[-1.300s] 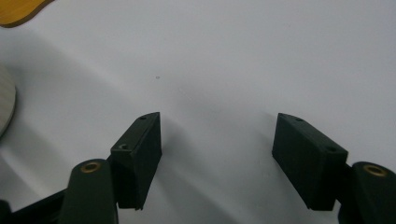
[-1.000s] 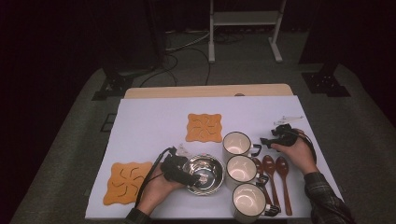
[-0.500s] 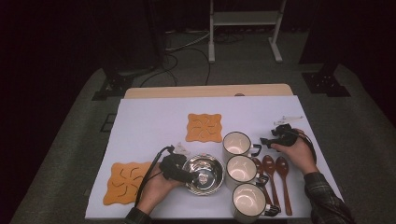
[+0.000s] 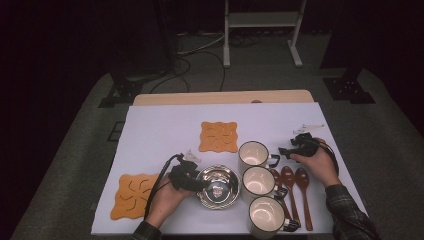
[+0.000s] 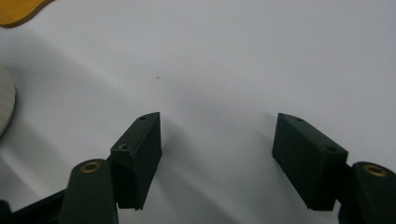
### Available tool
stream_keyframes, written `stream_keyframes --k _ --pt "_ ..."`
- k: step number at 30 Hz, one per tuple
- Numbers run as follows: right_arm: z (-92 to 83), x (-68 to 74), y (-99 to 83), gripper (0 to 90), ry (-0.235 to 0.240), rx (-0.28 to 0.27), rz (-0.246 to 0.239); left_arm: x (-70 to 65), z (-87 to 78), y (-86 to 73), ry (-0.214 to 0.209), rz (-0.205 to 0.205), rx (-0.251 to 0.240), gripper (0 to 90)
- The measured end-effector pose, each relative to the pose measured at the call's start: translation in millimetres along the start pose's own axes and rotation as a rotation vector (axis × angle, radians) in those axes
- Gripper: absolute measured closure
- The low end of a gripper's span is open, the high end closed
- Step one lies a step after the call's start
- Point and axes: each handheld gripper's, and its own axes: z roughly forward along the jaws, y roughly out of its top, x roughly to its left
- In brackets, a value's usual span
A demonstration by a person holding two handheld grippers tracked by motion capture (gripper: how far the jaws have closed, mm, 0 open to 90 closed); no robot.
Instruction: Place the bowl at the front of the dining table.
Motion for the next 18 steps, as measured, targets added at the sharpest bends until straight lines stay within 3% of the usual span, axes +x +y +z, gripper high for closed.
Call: stream_keyframes --k 18 --pt "0.0 -0.1 -0.3 30.8 0.0 -0.002 0.0 -5.2 6.2 6.0 -0.001 0.003 0.044 56.3"
